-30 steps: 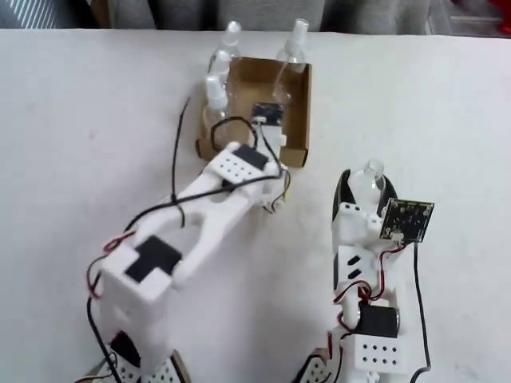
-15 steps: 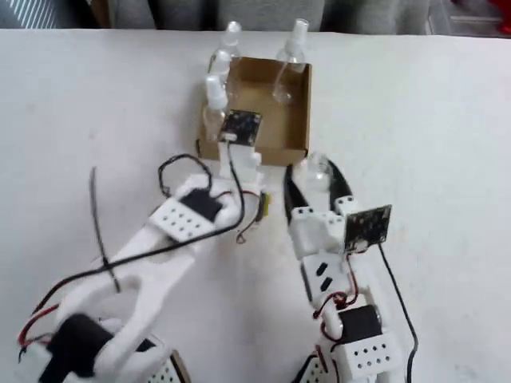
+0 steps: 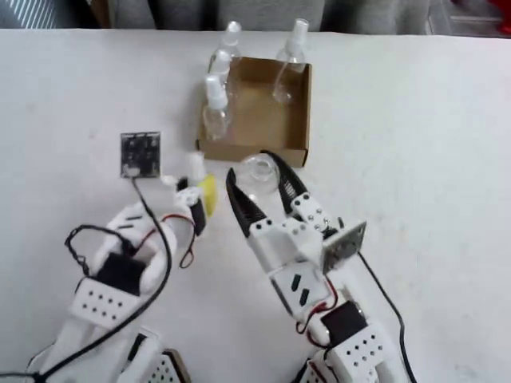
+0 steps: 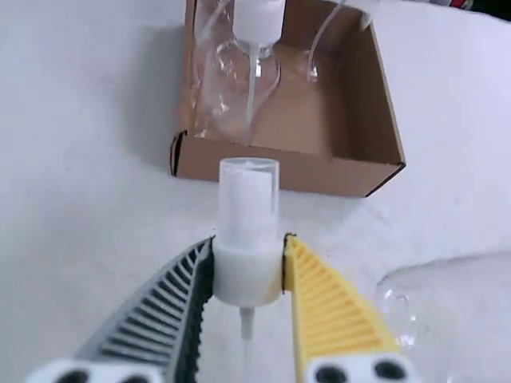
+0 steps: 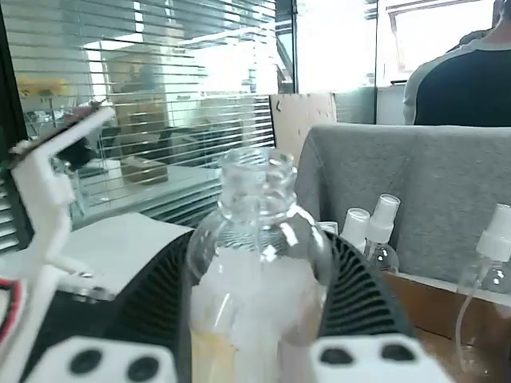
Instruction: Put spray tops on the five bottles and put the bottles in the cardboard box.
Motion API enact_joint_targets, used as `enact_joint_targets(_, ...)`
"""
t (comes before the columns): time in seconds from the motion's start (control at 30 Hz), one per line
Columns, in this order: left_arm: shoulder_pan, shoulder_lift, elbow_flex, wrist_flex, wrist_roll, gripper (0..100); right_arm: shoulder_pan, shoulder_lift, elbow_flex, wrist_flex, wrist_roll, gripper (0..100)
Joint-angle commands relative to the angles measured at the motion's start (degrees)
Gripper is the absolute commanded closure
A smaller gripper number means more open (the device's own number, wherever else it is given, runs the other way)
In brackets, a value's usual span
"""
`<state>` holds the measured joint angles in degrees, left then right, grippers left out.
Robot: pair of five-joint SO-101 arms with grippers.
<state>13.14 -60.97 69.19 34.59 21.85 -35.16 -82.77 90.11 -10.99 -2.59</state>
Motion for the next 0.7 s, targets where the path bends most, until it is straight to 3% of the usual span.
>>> enact_joint_targets(0.0, -2.1, -8.3, 1.4, -1.3, -0.3, 98, -0.7, 10.8, -6.5, -1.4, 0.5, 98.2)
enact_joint_targets(0.33, -6.4, -16.7, 3.3, -3.3, -0.2, 98, -1.5, 26.5, 0.6, -18.6, 0.4, 98.2)
enact_joint_targets(0.5, -6.5, -16.9, 3.6, -13.2, -0.3, 98, -5.6, 26.9, 4.7, -19.2, 0.5, 98.2)
enact_joint_targets(0.67, -6.5, -16.9, 3.3, -28.6, -0.4, 98, -7.4, 26.7, 6.0, -18.9, 0.5, 98.2)
